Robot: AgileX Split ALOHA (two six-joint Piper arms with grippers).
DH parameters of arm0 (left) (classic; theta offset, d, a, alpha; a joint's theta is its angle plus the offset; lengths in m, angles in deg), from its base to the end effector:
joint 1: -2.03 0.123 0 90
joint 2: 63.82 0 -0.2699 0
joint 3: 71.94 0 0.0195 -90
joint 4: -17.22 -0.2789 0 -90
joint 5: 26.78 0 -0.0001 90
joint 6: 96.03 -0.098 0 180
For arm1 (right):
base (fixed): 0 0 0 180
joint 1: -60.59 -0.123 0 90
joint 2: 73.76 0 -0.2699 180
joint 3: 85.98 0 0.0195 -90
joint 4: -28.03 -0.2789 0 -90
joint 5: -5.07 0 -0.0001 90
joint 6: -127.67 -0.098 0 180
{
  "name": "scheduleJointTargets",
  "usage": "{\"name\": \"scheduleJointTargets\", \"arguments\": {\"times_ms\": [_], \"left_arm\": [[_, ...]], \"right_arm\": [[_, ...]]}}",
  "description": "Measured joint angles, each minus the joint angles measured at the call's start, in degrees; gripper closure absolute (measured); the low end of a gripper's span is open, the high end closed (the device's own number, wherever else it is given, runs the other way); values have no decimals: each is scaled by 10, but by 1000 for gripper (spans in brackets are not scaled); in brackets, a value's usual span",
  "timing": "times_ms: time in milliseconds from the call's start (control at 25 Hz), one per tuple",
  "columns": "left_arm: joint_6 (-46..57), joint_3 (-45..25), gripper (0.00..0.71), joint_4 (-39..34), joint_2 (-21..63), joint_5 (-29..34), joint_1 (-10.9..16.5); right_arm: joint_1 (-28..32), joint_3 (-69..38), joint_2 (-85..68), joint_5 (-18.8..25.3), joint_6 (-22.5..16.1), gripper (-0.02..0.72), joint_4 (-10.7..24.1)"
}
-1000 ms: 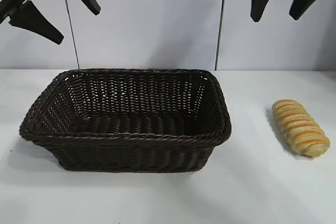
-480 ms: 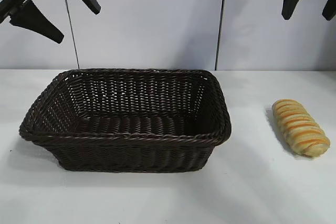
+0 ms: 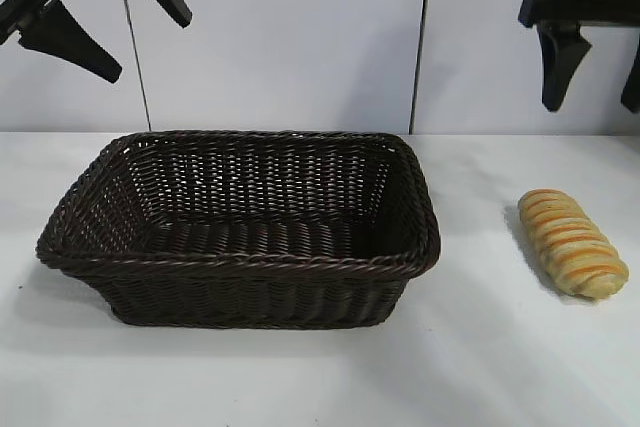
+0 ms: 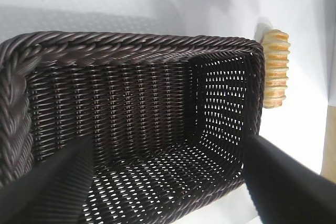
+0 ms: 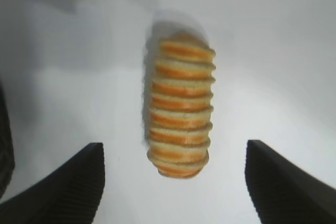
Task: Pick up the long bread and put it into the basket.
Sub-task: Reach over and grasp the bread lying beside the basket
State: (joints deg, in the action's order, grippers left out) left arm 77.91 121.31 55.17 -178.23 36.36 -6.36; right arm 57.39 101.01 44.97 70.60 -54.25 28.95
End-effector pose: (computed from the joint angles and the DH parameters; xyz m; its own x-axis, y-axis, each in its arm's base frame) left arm 0.4066 -0.1143 0.2577 -0.9695 -0.0522 -0.2396 0.1002 0.8075 -0.5813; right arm 0.4000 0.0209 0.1766 -0.9984 -0.0289 -0.0481 -0.0283 0.9995 -0.0133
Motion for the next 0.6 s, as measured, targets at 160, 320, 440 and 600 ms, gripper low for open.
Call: {"name": "scheduleJointTargets", "arguments": {"times_ms": [160,320,440,600], "left_arm": [[0,0,139,0,0,-1,0],[0,0,139,0,0,-1,0],[0,0,139,0,0,-1,0],[0,0,139,0,0,-1,0]], "right_arm": [[0,-38,0,-50,0,164,13],[0,-63,0,-88,0,164,30],[0,-67,0,-113,0,164,38],[0,-67,0,-133,0,164,39]]}}
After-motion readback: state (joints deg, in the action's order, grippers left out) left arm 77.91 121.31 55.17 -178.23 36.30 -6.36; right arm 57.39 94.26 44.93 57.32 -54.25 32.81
